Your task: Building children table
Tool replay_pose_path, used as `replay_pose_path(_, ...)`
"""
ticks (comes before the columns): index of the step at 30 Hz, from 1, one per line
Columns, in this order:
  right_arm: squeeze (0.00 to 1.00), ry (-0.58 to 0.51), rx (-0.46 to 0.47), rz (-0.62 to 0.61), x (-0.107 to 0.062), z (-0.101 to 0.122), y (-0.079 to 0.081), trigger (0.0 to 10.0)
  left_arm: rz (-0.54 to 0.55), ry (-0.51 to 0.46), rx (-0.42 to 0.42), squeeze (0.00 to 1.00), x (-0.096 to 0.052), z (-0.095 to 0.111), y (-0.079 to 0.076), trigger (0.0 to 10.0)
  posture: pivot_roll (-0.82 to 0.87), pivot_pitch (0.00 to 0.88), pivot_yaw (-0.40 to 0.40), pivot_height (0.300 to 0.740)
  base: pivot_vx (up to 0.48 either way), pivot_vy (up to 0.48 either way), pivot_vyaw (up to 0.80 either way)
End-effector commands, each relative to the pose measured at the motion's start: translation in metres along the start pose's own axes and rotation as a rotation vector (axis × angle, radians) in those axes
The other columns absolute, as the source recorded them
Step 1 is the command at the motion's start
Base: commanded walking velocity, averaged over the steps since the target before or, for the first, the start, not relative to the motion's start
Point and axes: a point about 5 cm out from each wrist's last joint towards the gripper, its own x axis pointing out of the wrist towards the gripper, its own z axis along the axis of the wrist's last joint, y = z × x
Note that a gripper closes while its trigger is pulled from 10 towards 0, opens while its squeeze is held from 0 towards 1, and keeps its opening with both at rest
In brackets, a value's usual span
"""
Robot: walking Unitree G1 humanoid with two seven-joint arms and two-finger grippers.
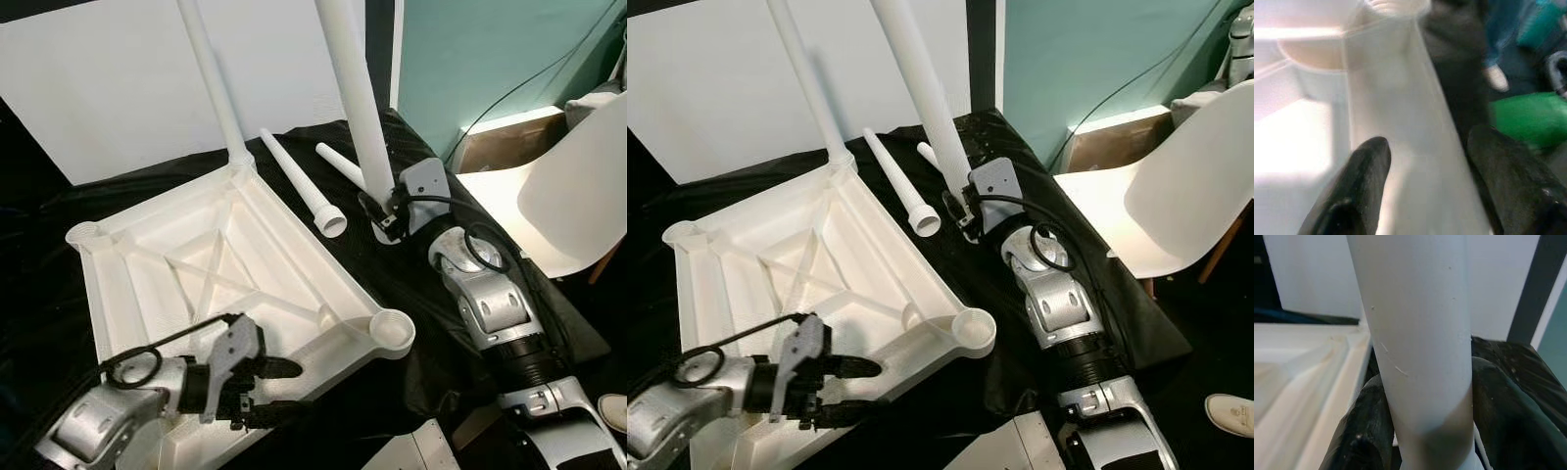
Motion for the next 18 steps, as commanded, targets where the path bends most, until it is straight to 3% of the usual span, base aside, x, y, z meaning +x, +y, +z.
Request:
replay_pose_path(1,0.00,-0.018,0.009,0.010,0.001,0.006,0.005,10.0,0.195,0.046,0.033,0.00,-0.007,-0.006,0.020,10.0,-0.09,0.000,0.112,0.740,0.000,0.000,0.00)
replay_pose_path(2,0.00,-0.019,0.011,0.011,0.001,0.006,0.005,10.0,0.238,0.017,0.036,0.00,-0.007,-0.003,0.027,10.0,-0.09,0.000,0.111,0.740,0.000,0.000,0.00)
replay_pose_path(7,0.00,-0.015,0.010,0.018,0.000,0.007,0.007,10.0,0.261,-0.093,0.043,0.00,-0.012,0.010,0.030,10.0,-0.09,0.000,0.105,0.740,0.000,0.000,0.00)
replay_pose_path(11,0.00,-0.014,0.010,0.020,-0.001,0.007,0.007,10.0,0.280,-0.105,0.043,0.00,-0.014,0.012,0.030,10.0,-0.09,0.000,0.103,0.740,0.000,0.000,0.00)
replay_pose_path(13,0.00,-0.012,0.009,0.021,-0.001,0.007,0.008,10.0,0.293,-0.097,0.048,0.00,-0.017,0.011,0.031,10.0,-0.09,0.000,0.101,0.740,0.000,0.000,0.00)
replay_pose_path(15,0.00,-0.010,0.008,0.027,0.000,0.008,0.008,10.0,0.285,0.005,0.056,0.00,-0.021,0.000,0.027,10.0,-0.08,0.000,0.093,0.740,0.000,0.000,0.00)
replay_pose_path(18,0.00,-0.009,0.009,0.034,0.000,0.009,0.009,10.0,0.252,0.077,0.049,0.00,-0.024,-0.011,0.022,10.0,-0.08,0.000,0.093,0.740,0.000,0.000,0.00)
